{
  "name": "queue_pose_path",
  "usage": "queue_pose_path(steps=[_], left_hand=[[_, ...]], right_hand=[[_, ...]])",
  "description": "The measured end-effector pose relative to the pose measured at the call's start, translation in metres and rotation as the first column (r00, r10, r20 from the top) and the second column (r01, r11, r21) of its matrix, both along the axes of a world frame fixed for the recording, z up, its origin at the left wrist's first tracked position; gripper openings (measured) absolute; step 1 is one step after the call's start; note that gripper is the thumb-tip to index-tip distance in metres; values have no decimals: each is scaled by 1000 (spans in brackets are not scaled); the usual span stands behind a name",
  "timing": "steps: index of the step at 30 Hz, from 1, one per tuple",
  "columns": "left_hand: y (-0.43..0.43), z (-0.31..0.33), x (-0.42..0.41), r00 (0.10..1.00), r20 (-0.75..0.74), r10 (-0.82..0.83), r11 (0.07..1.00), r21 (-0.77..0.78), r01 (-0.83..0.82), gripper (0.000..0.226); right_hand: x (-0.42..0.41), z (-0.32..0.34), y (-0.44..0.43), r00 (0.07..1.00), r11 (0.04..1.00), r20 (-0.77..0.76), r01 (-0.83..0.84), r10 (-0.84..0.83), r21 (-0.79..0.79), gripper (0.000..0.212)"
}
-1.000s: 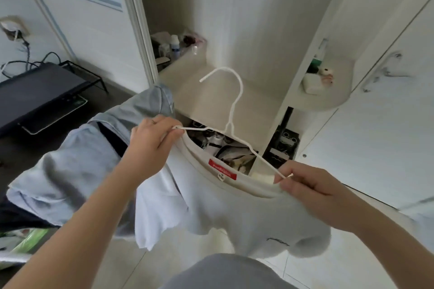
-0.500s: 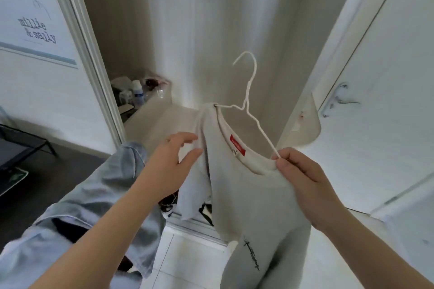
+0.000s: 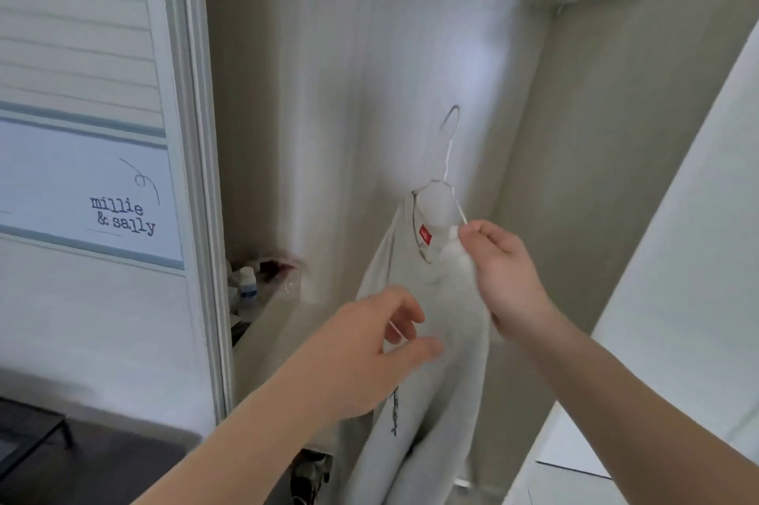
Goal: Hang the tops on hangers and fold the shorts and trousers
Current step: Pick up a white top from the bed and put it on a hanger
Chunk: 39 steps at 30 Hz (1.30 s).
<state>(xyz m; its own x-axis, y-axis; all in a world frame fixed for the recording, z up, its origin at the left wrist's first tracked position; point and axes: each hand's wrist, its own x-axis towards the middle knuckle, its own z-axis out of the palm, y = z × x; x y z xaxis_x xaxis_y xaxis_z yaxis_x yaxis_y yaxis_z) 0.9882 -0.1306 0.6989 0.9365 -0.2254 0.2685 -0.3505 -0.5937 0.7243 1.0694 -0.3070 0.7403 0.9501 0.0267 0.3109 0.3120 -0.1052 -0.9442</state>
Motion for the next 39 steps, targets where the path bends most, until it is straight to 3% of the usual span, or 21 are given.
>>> queue_pose_path(steps=[3, 5, 10, 14, 17, 29, 32, 36, 39], left_hand=[[9, 19, 12, 997, 75, 12, 999, 40, -15, 38], [12, 34, 22, 990, 137, 33, 997, 69, -43, 42], [14, 79, 62, 949, 267, 168, 967, 141, -211, 54], [20, 116, 111, 843, 474, 255, 892, 221, -394, 33], [38, 143, 151, 807, 513, 292, 866, 217, -451, 20], [78, 270, 276, 674, 625, 393, 809, 113, -577, 14], [75, 288, 297, 648, 650, 397, 788, 120, -604, 18], [75, 296, 320, 637, 664, 391, 769, 145, -623, 20], [78, 290, 334, 644, 654, 398, 758, 161, -632, 19]], right_hand=[[23, 42, 28, 995, 998, 90, 42, -46, 46, 33], [38, 74, 44, 985, 997, 162, 54, -62, 51, 26], [79, 155, 81, 940, 996, 330, 91, -91, 16, 18], [113, 213, 113, 899, 994, 431, 103, -81, -29, 30], [140, 251, 127, 867, 992, 490, 123, -92, -31, 44], [276, 390, 127, 867, 990, 479, 126, -140, 62, 28], [303, 406, 126, 891, 991, 434, 103, -131, 88, 10], [331, 412, 124, 916, 997, 393, 73, -82, 37, 29], [347, 407, 128, 933, 999, 360, 7, -19, 33, 22]])
